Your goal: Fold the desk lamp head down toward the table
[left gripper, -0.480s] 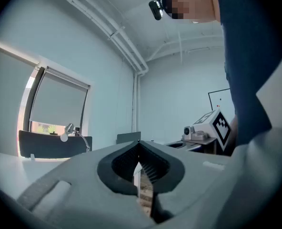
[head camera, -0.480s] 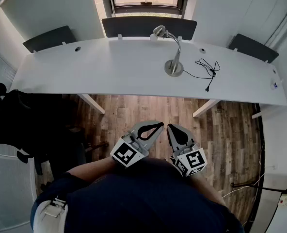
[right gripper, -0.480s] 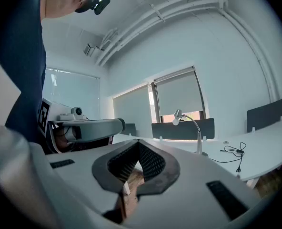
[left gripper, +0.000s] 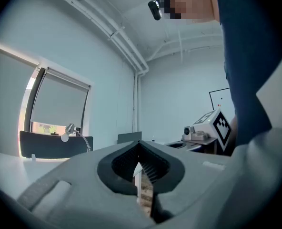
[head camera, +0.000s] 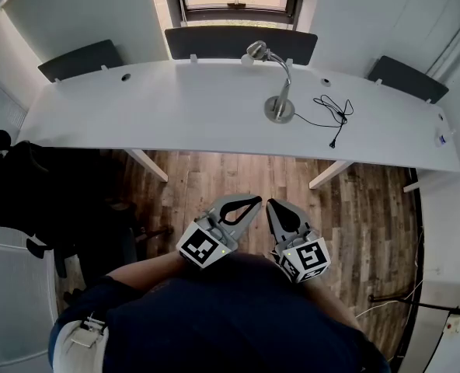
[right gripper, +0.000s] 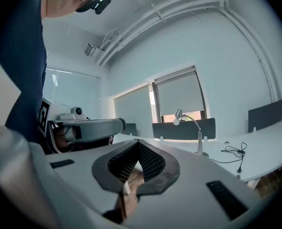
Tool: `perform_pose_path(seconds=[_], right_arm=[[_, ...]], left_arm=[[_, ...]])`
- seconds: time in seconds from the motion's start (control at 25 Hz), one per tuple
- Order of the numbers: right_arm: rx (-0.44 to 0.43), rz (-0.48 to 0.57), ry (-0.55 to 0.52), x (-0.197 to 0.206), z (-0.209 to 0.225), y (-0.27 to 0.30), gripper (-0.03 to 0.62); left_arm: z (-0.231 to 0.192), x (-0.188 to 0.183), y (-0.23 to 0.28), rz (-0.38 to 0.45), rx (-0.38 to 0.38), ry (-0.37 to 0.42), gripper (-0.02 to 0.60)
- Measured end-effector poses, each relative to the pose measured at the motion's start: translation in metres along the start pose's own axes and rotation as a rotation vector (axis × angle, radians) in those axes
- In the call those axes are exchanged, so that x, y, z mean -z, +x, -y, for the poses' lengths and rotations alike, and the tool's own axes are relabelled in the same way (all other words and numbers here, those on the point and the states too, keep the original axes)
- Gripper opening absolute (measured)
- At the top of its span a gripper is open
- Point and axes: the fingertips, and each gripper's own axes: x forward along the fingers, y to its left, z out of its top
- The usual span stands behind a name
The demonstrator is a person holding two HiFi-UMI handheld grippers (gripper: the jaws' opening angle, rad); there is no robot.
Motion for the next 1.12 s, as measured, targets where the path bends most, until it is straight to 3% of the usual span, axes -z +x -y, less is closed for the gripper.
perform_pose_path(seconds=[0.44, 0.88, 1.12], right_arm=[[-0.019, 0.037, 0.01, -0.006, 0.026, -0.014, 0.009], [-0.055, 0.024, 0.026, 0.008, 0.065, -0.044, 0.009], [-0.037, 0.028, 0.019, 0.006, 0.087, -0.032, 0.009]], left_arm=[[0.007, -0.001, 0.025, -0.011, -0.027, 0.003, 0.006], [0.041, 0.011, 0.065, -0.019, -0.061, 0.02, 0.006], [0.026, 0.015, 0.08, -0.021, -0.067, 0.005, 0.006]])
